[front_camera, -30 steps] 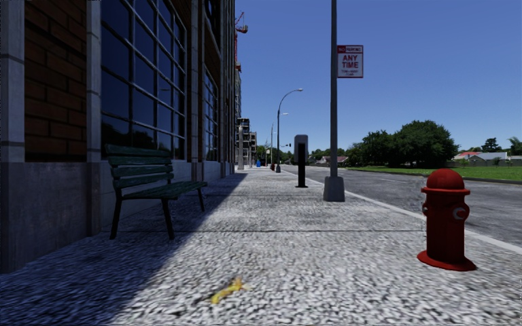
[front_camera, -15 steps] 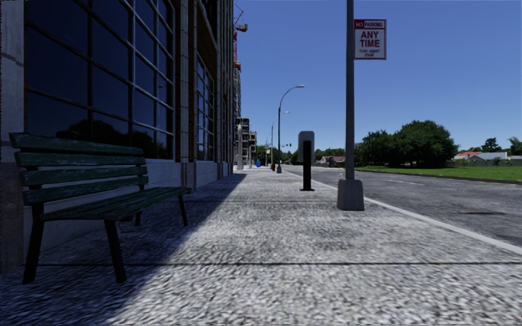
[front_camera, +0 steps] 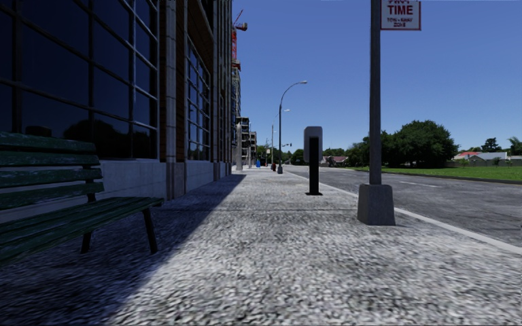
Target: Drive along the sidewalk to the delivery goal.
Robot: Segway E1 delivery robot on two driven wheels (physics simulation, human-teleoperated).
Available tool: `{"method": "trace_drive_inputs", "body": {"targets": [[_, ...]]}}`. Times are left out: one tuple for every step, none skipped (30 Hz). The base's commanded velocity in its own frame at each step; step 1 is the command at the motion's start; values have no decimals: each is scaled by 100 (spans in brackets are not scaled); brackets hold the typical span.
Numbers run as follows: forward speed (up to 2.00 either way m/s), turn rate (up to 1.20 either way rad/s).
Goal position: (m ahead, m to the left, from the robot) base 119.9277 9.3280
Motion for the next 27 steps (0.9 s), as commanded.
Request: {"method": "trace_drive_inputs", "body": {"targets": [[195,0],[195,0],[195,0],[195,0],[195,0],[195,0],[195,0],[195,0],[195,0],[195,0],[195,0],[195,0],[195,0],[195,0],[195,0],[195,0],[195,0],[194,0],[194,0],[194,0],[194,0],[194,0],[194,0],[194,0],[193,0],[193,0],[193,0]]}}
